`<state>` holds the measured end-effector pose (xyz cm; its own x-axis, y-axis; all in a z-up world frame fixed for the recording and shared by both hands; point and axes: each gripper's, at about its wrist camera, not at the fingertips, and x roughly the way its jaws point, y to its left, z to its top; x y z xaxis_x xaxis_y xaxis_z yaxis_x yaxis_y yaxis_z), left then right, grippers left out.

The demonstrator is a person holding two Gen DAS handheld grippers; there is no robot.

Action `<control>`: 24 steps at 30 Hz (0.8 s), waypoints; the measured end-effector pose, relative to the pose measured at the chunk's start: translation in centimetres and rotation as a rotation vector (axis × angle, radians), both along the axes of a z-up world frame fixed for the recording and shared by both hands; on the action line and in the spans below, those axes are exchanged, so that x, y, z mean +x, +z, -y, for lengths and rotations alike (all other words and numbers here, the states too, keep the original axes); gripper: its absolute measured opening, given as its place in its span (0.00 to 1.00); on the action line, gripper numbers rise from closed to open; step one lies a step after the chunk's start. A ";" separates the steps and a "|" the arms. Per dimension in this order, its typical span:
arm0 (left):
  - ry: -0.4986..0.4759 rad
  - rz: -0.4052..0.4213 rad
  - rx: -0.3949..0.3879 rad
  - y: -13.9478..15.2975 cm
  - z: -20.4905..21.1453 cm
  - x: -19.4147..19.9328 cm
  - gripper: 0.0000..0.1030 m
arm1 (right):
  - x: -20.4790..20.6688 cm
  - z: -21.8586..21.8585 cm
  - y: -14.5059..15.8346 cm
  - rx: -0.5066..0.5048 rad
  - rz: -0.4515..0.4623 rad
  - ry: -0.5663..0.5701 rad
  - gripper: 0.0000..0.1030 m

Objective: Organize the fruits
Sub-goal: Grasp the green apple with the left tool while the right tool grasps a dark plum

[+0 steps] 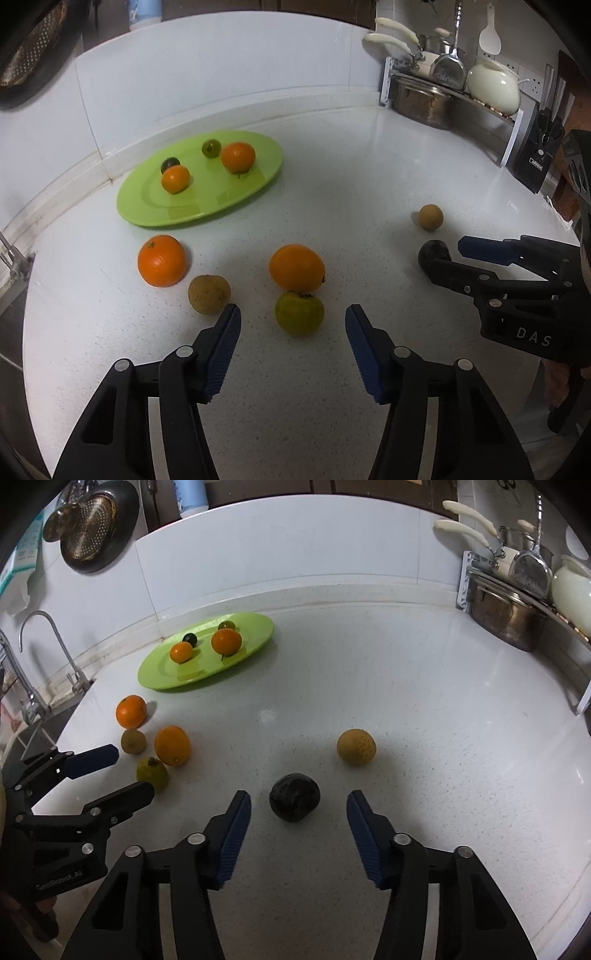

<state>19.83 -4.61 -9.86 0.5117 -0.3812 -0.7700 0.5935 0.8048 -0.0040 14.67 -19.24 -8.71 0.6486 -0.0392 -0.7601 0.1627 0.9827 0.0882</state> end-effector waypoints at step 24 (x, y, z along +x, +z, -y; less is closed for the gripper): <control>-0.011 -0.036 -0.025 -0.6 0.4 0.8 0.29 | 1.1 -0.2 -0.5 0.006 -0.020 0.049 0.32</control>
<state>20.62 -5.05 -10.50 0.4798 -0.4061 -0.7777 0.6011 0.7978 -0.0458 15.78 -19.04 -9.18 0.6345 -0.0032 -0.7729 0.1162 0.9890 0.0913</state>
